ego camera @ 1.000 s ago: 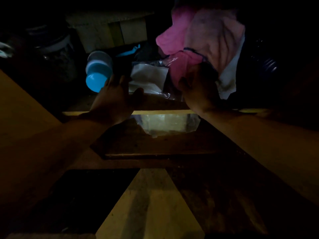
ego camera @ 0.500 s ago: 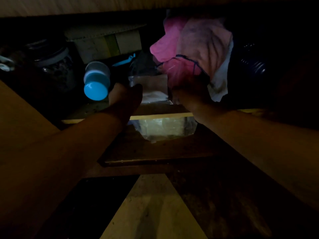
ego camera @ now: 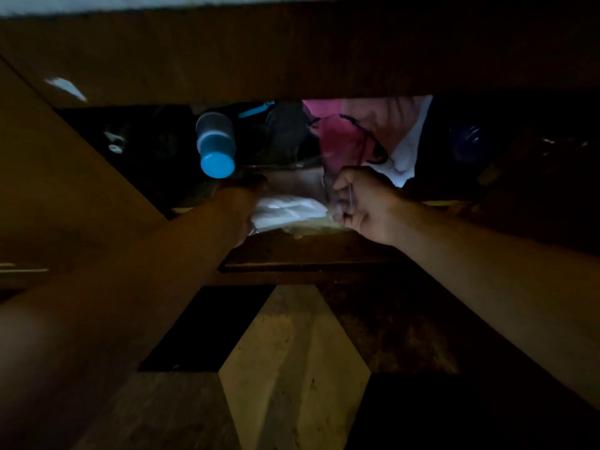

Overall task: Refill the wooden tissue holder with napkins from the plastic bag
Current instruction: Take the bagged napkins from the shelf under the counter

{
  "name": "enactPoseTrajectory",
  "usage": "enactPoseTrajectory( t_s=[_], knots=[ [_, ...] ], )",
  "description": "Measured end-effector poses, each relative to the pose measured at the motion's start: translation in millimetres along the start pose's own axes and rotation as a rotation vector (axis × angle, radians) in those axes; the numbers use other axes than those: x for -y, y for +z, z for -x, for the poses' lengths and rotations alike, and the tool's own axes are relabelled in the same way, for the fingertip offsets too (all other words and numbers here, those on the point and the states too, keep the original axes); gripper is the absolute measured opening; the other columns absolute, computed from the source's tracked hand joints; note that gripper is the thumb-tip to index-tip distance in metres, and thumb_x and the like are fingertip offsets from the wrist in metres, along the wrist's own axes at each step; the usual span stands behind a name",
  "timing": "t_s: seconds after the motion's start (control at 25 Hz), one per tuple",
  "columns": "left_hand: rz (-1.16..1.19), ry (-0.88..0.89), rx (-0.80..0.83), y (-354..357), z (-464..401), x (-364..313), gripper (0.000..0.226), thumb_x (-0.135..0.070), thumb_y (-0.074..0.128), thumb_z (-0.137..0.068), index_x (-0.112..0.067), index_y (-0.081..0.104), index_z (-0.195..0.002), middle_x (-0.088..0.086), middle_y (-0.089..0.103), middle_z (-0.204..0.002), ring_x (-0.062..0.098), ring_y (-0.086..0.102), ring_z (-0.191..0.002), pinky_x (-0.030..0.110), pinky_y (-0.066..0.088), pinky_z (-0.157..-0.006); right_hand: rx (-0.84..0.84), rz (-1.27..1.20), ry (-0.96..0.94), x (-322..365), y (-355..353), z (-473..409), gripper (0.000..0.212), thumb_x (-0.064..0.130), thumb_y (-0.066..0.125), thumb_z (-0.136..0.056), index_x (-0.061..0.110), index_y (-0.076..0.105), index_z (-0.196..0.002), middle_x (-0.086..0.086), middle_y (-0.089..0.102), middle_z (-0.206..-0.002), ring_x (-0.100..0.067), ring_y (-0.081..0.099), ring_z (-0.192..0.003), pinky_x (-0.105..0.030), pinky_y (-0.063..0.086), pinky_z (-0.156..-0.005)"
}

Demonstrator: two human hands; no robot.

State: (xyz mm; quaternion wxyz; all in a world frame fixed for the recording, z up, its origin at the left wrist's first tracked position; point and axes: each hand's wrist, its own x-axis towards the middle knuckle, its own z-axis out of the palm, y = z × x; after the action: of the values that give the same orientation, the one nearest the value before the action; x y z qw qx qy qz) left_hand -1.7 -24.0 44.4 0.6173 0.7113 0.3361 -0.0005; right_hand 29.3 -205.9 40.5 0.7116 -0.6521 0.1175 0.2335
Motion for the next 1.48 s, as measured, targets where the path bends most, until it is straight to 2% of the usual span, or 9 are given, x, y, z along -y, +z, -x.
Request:
enactPoseTrajectory(
  t_s=[0.28,0.4,0.48,0.6,0.8,0.92,1.16,1.36,1.48],
  knots=[
    [0.021,-0.249,0.005,-47.9,92.5,-7.3,0.025,-0.015,0.068,-0.085,-0.008,0.064,-0.108,0.017,0.064,-0.107,0.033,0.062,-0.092,0.035,0.048,-0.065,0.093,0.059,0.103,17.2,3.8,97.2,0.012,0.017,0.069,-0.093,0.015,0.072,-0.105,0.008,0.074,-0.067,-0.002,0.067,-0.049,-0.019,0.05,-0.043],
    [0.046,-0.344,0.006,-72.2,145.3,-16.0,0.028,-0.009,0.067,-0.083,-0.004,0.065,-0.11,0.024,0.068,-0.121,0.042,0.068,-0.105,0.047,0.058,-0.083,0.126,0.091,0.187,31.0,10.8,139.3,0.027,0.021,0.068,-0.094,0.011,0.07,-0.119,-0.003,0.078,-0.1,-0.015,0.076,-0.083,-0.03,0.061,-0.065],
    [0.066,-0.402,0.012,-89.7,173.3,-27.5,0.035,-0.009,0.066,-0.086,-0.002,0.061,-0.12,0.019,0.07,-0.114,0.037,0.07,-0.095,0.045,0.06,-0.071,0.122,0.092,0.243,48.0,14.5,171.4,0.028,0.021,0.067,-0.094,0.012,0.071,-0.12,-0.008,0.076,-0.114,-0.025,0.073,-0.101,-0.044,0.059,-0.086],
    [0.045,-0.402,0.016,-114.3,208.2,-62.0,0.038,-0.013,0.066,-0.088,-0.004,0.055,-0.123,0.013,0.07,-0.105,0.03,0.07,-0.089,0.035,0.055,-0.06,0.125,0.046,0.295,82.9,18.7,214.8,0.027,0.019,0.067,-0.094,0.011,0.071,-0.119,-0.007,0.076,-0.105,-0.018,0.074,-0.08,-0.046,0.058,-0.083],
    [-0.051,-0.37,-0.068,-136.6,257.0,-135.5,0.037,-0.022,0.065,-0.091,-0.004,0.059,-0.123,0.01,0.065,-0.103,0.026,0.064,-0.085,0.033,0.054,-0.057,0.124,0.154,0.328,149.9,29.5,270.6,0.023,0.016,0.059,-0.099,0.015,0.07,-0.119,-0.012,0.074,-0.116,-0.031,0.071,-0.107,-0.053,0.055,-0.098],
    [-0.03,-0.35,-0.046,-150.3,281.3,-194.5,0.035,-0.018,0.065,-0.091,-0.001,0.059,-0.121,0.016,0.065,-0.111,0.032,0.066,-0.091,0.04,0.06,-0.066,0.15,0.166,0.269,205.1,33.2,296.9,0.023,0.016,0.06,-0.098,0.012,0.069,-0.119,-0.008,0.076,-0.102,-0.025,0.073,-0.094,-0.047,0.058,-0.089],
    [-0.08,-0.168,-0.064,-176.7,322.1,-340.5,0.013,-0.013,0.068,-0.086,-0.006,0.06,-0.079,0.013,0.063,-0.089,0.024,0.061,-0.066,0.026,0.052,-0.041,0.184,0.169,0.091,336.5,36.6,324.5,0.019,0.016,0.064,-0.096,0.011,0.071,-0.112,0.001,0.066,-0.076,-0.009,0.066,-0.059,-0.029,0.054,-0.056],
    [-0.037,0.015,-0.031,-190.1,356.8,-433.0,0.02,-0.016,0.065,-0.09,-0.01,0.055,-0.106,0.01,0.057,-0.107,0.017,0.059,-0.078,0.018,0.052,-0.041,0.255,0.13,-0.075,438.1,31.7,338.1,0.007,0.014,0.066,-0.094,0.009,0.07,-0.092,0.005,0.065,-0.057,-0.009,0.062,-0.05,-0.029,0.056,-0.054],
    [0.154,0.007,-0.06,-189.0,369.6,-452.1,0.017,-0.005,0.067,-0.088,0.0,0.058,-0.102,0.02,0.061,-0.114,0.037,0.063,-0.104,0.035,0.062,-0.065,0.274,0.197,-0.131,469.3,29.6,341.6,0.017,0.016,0.07,-0.091,0.001,0.073,-0.1,-0.007,0.071,-0.079,-0.021,0.067,-0.072,-0.027,0.051,-0.056]
  ],
)
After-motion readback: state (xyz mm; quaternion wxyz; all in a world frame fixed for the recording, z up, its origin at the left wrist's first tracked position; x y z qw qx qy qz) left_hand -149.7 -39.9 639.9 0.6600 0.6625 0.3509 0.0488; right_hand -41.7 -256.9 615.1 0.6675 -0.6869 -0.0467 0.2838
